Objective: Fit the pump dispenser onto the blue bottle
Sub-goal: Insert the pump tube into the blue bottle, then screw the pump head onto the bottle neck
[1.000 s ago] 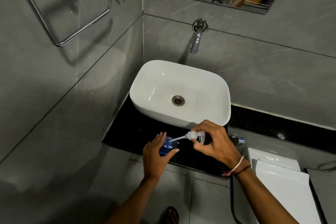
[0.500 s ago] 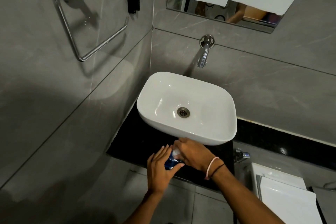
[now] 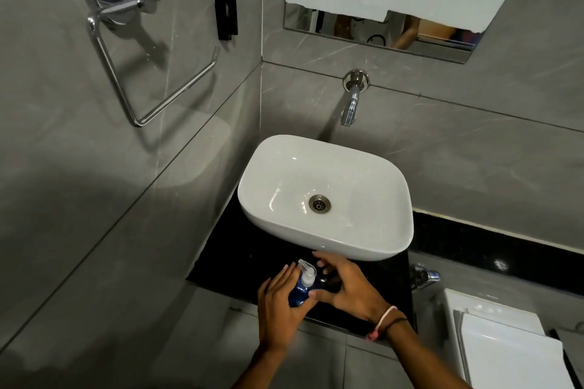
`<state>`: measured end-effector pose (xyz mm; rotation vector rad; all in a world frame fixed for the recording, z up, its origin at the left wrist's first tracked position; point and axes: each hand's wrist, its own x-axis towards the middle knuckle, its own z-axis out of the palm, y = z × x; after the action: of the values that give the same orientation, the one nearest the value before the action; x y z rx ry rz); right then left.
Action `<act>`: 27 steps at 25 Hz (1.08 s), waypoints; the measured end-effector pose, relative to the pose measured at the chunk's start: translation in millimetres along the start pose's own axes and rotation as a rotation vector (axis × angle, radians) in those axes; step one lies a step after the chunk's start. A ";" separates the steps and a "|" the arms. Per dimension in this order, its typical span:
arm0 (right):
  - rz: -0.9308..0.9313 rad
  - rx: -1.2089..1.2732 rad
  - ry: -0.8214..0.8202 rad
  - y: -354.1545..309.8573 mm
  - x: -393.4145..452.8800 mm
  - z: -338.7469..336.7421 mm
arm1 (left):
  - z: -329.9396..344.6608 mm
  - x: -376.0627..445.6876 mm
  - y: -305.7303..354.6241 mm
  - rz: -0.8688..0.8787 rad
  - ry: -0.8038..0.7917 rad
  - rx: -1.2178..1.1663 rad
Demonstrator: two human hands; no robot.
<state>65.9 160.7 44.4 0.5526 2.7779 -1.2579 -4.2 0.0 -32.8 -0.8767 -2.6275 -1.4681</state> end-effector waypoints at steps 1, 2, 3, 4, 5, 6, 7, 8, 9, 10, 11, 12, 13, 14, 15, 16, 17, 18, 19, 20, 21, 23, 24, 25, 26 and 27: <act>-0.016 0.017 0.020 0.5 0.6 3.4 | -0.8 0.0 0.8 -0.006 -0.006 0.000; -0.019 0.021 0.068 0.9 1.1 6.1 | -1.6 -0.3 2.0 -0.015 -0.016 -0.003; -0.013 0.022 0.120 1.0 1.1 7.6 | -2.1 -0.4 2.9 -0.023 -0.025 -0.004; -0.011 0.033 0.147 -0.5 0.8 8.4 | -2.0 -0.7 2.8 -0.026 -0.026 0.001; -0.016 0.053 0.139 -2.0 0.9 9.5 | -2.0 -0.6 2.6 -0.023 -0.021 0.013; -0.027 0.063 0.110 -2.6 1.2 10.3 | -2.0 -0.6 2.7 -0.021 -0.019 0.023; -0.040 0.069 0.088 -2.1 1.8 10.9 | -2.4 -0.7 2.7 -0.021 -0.020 0.024; -0.040 0.071 0.093 -1.9 2.0 11.0 | -2.6 -0.4 2.6 -0.018 -0.022 0.015; -0.029 0.074 0.120 -0.9 2.9 10.4 | -2.6 -0.3 2.2 -0.014 -0.022 0.003; -0.020 0.081 0.143 0.4 4.2 8.8 | -2.5 0.3 1.9 -0.014 -0.023 -0.010; -0.015 0.100 0.146 1.0 4.4 8.2 | -2.3 1.0 1.8 -0.018 -0.029 -0.027; -0.014 0.119 0.126 0.6 4.1 8.4 | -2.1 1.6 1.6 -0.025 -0.036 -0.048; -0.022 0.137 0.104 1.3 4.5 9.7 | -2.0 2.6 1.1 -0.031 -0.043 -0.068; -0.023 0.141 0.100 1.6 5.2 11.8 | -2.1 3.2 0.4 -0.038 -0.053 -0.084; -0.019 0.148 0.122 3.3 6.2 14.5 | -2.8 3.7 0.0 -0.045 -0.065 -0.097; -0.012 0.144 0.163 4.3 7.0 15.8 | -3.7 4.2 0.0 -0.050 -0.075 -0.112; -0.010 0.134 0.193 6.0 8.0 16.5 | -4.4 4.4 0.1 -0.055 -0.081 -0.127; -0.016 0.123 0.194 6.6 8.4 16.8 | -4.9 5.2 -0.2 -0.057 -0.086 -0.139; -0.036 0.119 0.179 5.8 8.0 16.7 | -5.0 5.5 -0.5 -0.058 -0.091 -0.147; -0.063 0.118 0.151 6.2 7.7 16.2 | -4.6 5.8 -0.6 -0.062 -0.095 -0.154; -0.094 0.113 0.125 6.9 8.1 16.4 | -4.2 6.0 -0.6 -0.068 -0.099 -0.160; -0.144 0.062 0.115 6.7 9.6 18.6 | -4.0 6.5 -0.4 -0.074 -0.107 -0.164; -0.154 0.023 0.130 5.4 9.0 19.7 | -3.8 6.3 -1.4 -0.072 -0.108 -0.164; -0.160 -0.018 0.148 4.5 8.4 20.8 | -3.8 6.0 -2.8 -0.068 -0.108 -0.163; -0.168 -0.057 0.157 3.7 7.7 21.0 | -3.9 5.6 -3.8 -0.062 -0.111 -0.161; -0.188 -0.084 0.156 4.1 7.4 21.4 | -4.4 5.6 -4.3 -0.054 -0.117 -0.155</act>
<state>58.1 149.7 25.8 0.4078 3.0591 -1.1684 -12.1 -2.6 -32.2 -0.9377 -2.6675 -1.7041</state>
